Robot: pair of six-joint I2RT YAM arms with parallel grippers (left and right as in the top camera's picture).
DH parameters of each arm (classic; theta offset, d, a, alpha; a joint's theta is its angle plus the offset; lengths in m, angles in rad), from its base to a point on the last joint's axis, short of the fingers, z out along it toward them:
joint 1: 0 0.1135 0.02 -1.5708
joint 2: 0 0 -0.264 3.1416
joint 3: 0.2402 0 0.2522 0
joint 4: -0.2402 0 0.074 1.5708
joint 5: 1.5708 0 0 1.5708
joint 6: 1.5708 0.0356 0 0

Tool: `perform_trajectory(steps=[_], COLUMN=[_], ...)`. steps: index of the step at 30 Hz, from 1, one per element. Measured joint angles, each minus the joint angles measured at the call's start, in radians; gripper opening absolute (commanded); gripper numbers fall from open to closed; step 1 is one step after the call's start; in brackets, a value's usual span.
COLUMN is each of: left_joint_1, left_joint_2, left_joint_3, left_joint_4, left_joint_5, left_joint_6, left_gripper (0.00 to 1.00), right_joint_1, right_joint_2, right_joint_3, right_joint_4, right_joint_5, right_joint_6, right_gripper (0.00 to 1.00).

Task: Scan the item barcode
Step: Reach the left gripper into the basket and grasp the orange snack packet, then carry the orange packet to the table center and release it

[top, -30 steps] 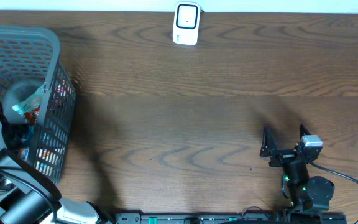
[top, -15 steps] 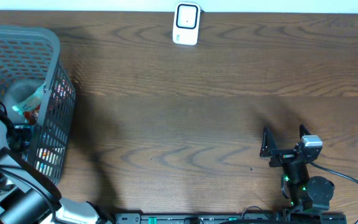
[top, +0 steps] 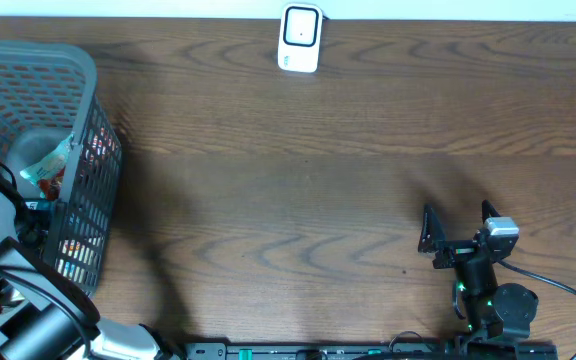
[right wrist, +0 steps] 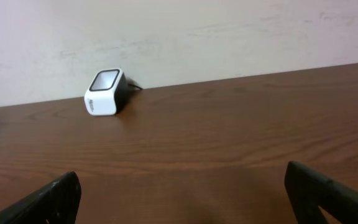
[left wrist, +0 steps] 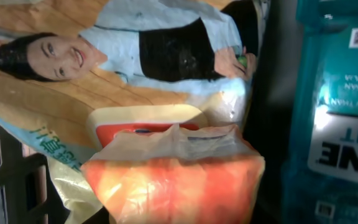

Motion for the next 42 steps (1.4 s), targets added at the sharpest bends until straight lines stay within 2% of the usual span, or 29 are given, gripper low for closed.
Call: perform_trajectory(steps=[5,10,21,28,34,42], left_joint_1=[0.0,0.0,0.0,-0.026,-0.217,-0.661], left_joint_2=[-0.061,-0.195,-0.555,-0.697,-0.736,-0.661], left_joint_3=[0.011,0.046,0.069,0.071,0.071,0.071], left_joint_4=[-0.017,-0.004,0.132,0.251,0.302,0.305], left_joint_5=[0.027,0.102,0.338,0.532,0.642,0.653], left_joint_6=[0.007,0.015,0.018,-0.013,-0.062,-0.048], left_gripper=[0.34,0.34,0.34,0.34,0.34,0.34], right_joint_1=[0.0,0.0,0.0,0.0,0.0,0.0], right_joint_2=[0.0,0.0,0.0,0.0,0.0,0.0], right_joint_3=[0.0,0.0,0.0,0.0,0.0,0.0], right_joint_4=[0.0,0.0,0.0,0.0,0.0,0.0], right_joint_5=[0.0,0.0,0.0,0.0,0.0,0.0], right_joint_6=[0.0,0.0,0.0,0.0,0.0,0.0], right_gripper=[0.99,0.99,0.99,0.99,0.99,0.99])
